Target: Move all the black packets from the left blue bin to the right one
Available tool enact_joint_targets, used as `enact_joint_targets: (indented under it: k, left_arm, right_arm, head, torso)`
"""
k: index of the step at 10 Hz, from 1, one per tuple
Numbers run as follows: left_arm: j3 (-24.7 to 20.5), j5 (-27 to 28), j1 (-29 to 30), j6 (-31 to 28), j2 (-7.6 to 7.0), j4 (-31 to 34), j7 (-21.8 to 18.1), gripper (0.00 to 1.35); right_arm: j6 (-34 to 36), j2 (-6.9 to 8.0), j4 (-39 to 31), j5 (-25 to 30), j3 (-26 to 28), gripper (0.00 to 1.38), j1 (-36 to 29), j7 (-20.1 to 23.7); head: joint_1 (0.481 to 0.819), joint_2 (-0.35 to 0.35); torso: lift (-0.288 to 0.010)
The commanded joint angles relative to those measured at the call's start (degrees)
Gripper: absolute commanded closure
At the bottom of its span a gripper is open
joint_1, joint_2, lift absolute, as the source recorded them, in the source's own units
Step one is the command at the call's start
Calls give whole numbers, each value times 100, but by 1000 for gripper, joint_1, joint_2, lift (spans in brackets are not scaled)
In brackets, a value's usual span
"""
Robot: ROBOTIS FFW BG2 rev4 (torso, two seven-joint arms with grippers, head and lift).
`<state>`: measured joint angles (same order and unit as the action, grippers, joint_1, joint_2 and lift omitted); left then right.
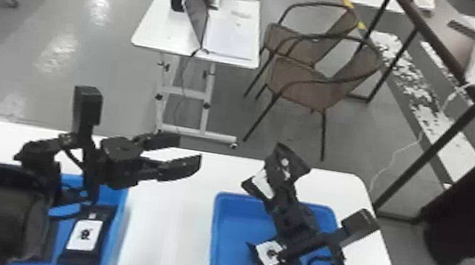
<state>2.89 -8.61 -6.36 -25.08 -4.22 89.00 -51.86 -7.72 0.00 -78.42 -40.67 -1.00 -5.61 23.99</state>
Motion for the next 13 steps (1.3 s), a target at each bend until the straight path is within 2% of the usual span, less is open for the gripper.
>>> enact_joint_targets:
  k: [1, 4, 5, 6, 7, 8, 10, 12, 13]
  left_arm:
    - [-386, -53, 276, -23, 0, 328, 27, 337]
    - [-913, -141, 593, -40, 0, 645, 133, 337]
    - [-974, -141, 654, -40, -9, 706, 177, 337]
    - [-1018, -220, 689, -58, 0, 724, 229, 337]
    - [-1071, -334, 751, -49, 17, 742, 317, 337]
    - [-1133, -326, 803, -49, 35, 777, 379, 337]
    - [-1361, -159, 979, -216, 9, 838, 405, 338]
    - [-1616, 0, 1217, -814, 17, 996, 528, 337]
    - [-1634, 96, 1331, -1042, 53, 1128, 801, 337]
  right_arm:
    - [68, 5, 143, 16, 153, 1230, -151, -17]
    - [104, -79, 943, 86, 232, 1200, -63, -140]
    - [104, -79, 1224, 95, 258, 907, 16, -140]
    - [51, -79, 1277, 244, 328, 499, 43, -228]
    - [-99, -79, 1198, 323, 328, 194, -28, -509]
    - [-389, -70, 1022, 420, 328, 59, -168, -870]
    - [-995, -44, 371, 648, 328, 136, -529, -1459]
    - [-1074, -44, -314, 508, 408, 136, -819, -1459]
    - [-1065, -53, -543, 350, 425, 136, -924, -1450]
  head:
    - [695, -130]
    - [695, -96]
    - [695, -86]
    - [695, -78]
    - [695, -77]
    - [695, -83]
    - [695, -108]
    - [695, -112]
    - [695, -103]
  torso:
    - [0]
    - [0]
    - [0]
    - [0]
    - [0]
    - [0]
    - [0]
    - [0]
    - [0]
